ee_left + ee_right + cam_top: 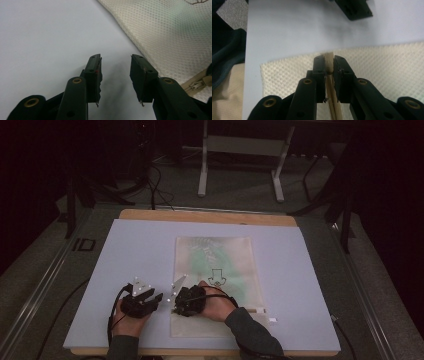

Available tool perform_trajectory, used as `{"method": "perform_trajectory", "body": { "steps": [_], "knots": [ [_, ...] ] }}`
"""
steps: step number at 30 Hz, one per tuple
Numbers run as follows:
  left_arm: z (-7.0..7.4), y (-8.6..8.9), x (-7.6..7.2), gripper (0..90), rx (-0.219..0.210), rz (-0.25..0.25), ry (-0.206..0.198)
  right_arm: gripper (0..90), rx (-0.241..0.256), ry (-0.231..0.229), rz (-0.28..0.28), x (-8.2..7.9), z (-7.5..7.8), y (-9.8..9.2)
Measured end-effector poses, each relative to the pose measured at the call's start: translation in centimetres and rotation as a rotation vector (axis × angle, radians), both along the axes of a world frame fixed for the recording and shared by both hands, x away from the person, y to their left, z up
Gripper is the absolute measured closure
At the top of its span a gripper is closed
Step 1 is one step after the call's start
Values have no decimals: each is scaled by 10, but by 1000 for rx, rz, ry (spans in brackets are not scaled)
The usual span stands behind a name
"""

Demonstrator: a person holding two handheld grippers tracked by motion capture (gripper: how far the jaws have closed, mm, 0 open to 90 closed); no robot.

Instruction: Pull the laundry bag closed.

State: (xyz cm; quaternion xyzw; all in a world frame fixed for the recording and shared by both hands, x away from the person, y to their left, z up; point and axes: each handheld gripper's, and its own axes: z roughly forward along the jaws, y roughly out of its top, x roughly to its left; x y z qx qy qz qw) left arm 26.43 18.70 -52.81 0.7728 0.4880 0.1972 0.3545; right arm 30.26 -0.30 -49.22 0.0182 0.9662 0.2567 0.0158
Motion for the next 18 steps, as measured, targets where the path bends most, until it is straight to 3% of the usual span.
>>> {"method": "perform_trajectory", "body": {
  "steps": [18],
  "knots": [
    [2,-8,-2,610,-35,-49,5,798,-10,101,-33,11,-19,-5]
  ]
}}
